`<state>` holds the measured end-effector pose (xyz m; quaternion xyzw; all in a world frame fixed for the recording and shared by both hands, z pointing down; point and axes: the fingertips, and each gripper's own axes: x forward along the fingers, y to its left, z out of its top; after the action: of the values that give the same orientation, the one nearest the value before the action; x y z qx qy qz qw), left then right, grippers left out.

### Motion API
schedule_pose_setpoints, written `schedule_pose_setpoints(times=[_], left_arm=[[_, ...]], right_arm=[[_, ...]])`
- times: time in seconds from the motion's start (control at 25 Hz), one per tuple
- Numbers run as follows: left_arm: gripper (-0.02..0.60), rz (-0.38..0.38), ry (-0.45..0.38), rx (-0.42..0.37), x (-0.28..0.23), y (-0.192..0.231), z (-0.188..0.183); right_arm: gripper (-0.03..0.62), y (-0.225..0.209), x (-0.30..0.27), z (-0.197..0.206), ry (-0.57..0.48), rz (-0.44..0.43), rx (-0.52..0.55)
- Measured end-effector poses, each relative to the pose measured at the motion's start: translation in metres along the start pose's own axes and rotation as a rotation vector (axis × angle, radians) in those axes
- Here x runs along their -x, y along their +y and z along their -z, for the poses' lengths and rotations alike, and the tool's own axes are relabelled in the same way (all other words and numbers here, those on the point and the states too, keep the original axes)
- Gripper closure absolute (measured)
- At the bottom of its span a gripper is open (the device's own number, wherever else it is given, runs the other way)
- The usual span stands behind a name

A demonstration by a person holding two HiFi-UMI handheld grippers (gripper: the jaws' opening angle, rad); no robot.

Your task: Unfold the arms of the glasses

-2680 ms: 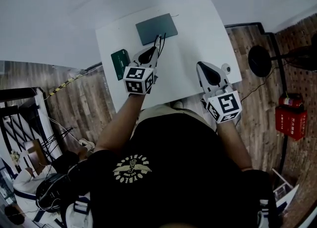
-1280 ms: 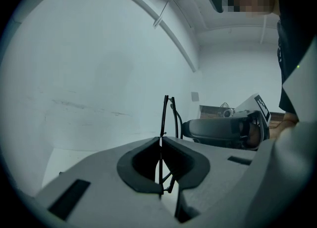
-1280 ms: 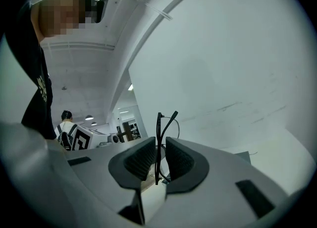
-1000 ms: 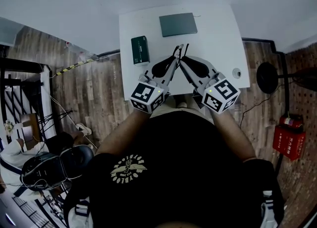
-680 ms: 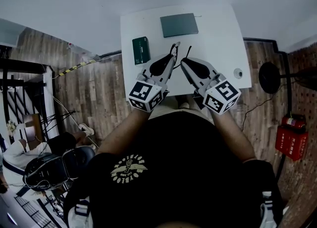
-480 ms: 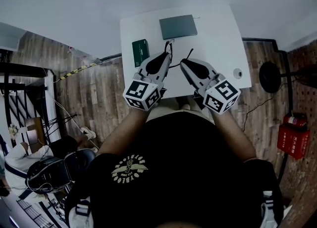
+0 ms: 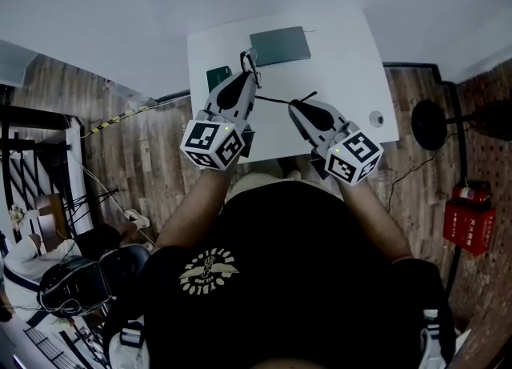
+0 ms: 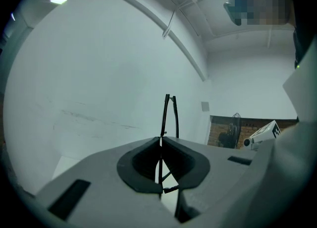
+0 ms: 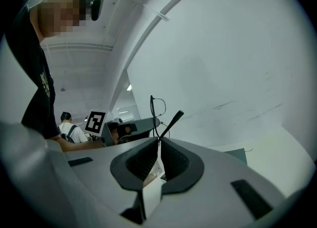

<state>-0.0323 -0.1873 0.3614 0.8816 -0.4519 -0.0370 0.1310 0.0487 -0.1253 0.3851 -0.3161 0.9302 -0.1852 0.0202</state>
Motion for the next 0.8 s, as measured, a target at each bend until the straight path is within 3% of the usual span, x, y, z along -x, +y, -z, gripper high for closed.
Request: schedule_pose_setpoints(times=[0.36,0.48,0.56,0.68,0.8], left_arm=[[0.561,-0.027,0.007,0.042,0.004,0.009,0.004],[0.561,-0.028,0.021,0.025,0.005,0.011,0.009],[0.561,-0.044,0.029,-0.001,0.007,0.015,0.012],[0.561,-0.087,0.036,-0.023,0.012,0.034,0.016],[0.561,-0.13,0.057,-0.056,0.019,0.054,0.021]], right_arm=[[0.577,-0.001,0.001,0.021,0.018,0.001,-0.051],[0.576,-0.004,0.002,0.031,0.049,0.013,-0.06],[0.561,-0.009,0.005,0.038,0.085,0.036,-0.059],[0.488,-0.025,0.011,0.043,0.1,0.088,-0.07],[0.482,-0.043,0.02,0.032,0.064,0.162,-0.075]])
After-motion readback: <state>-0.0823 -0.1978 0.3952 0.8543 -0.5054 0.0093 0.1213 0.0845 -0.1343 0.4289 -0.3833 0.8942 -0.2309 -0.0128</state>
